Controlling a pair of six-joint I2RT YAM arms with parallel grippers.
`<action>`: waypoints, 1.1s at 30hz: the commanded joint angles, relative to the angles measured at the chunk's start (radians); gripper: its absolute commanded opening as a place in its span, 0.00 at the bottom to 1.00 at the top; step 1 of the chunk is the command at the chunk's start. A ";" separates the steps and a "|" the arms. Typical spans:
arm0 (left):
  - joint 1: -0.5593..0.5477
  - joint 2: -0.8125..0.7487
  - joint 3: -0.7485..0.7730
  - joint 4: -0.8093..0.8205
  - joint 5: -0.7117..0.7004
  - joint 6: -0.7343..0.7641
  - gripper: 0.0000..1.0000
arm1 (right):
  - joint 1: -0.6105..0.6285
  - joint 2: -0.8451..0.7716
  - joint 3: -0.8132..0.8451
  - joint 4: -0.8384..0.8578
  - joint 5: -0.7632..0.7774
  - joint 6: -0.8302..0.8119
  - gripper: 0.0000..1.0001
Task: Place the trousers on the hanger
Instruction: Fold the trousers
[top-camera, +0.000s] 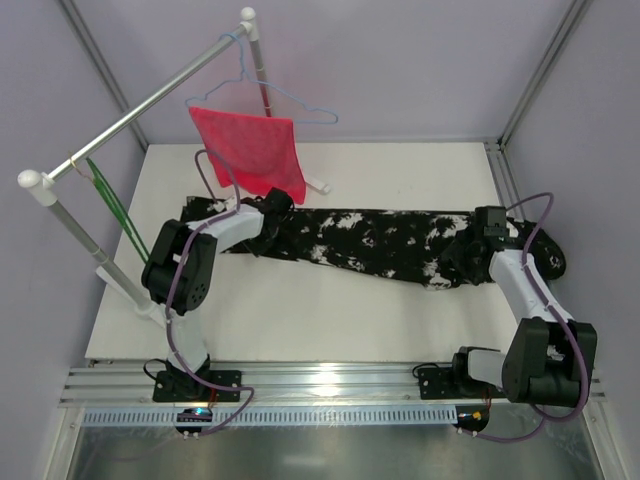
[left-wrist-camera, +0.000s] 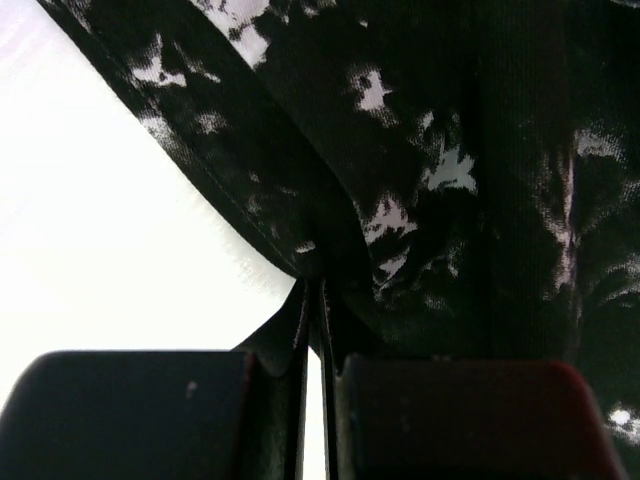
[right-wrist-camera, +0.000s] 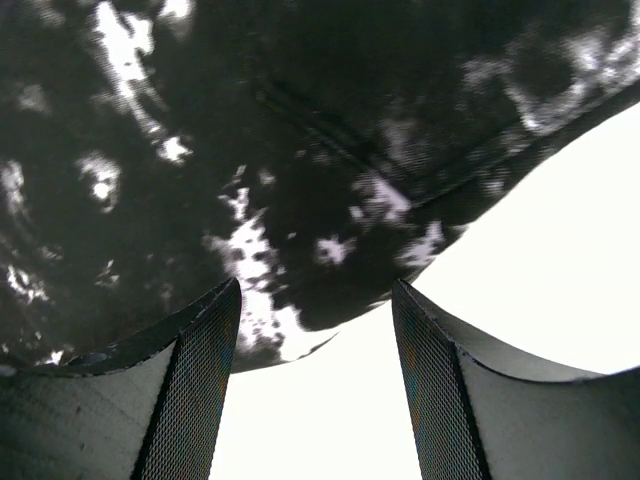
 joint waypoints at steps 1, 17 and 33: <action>0.004 -0.028 -0.025 -0.106 -0.073 0.012 0.00 | 0.049 0.022 0.095 -0.064 0.043 0.005 0.65; 0.023 -0.177 0.002 -0.149 -0.113 0.256 0.63 | 0.332 0.255 0.400 0.035 -0.109 0.048 0.64; 0.234 -0.202 -0.094 0.041 -0.011 0.250 0.63 | 0.332 0.551 0.537 0.232 -0.236 -0.098 0.59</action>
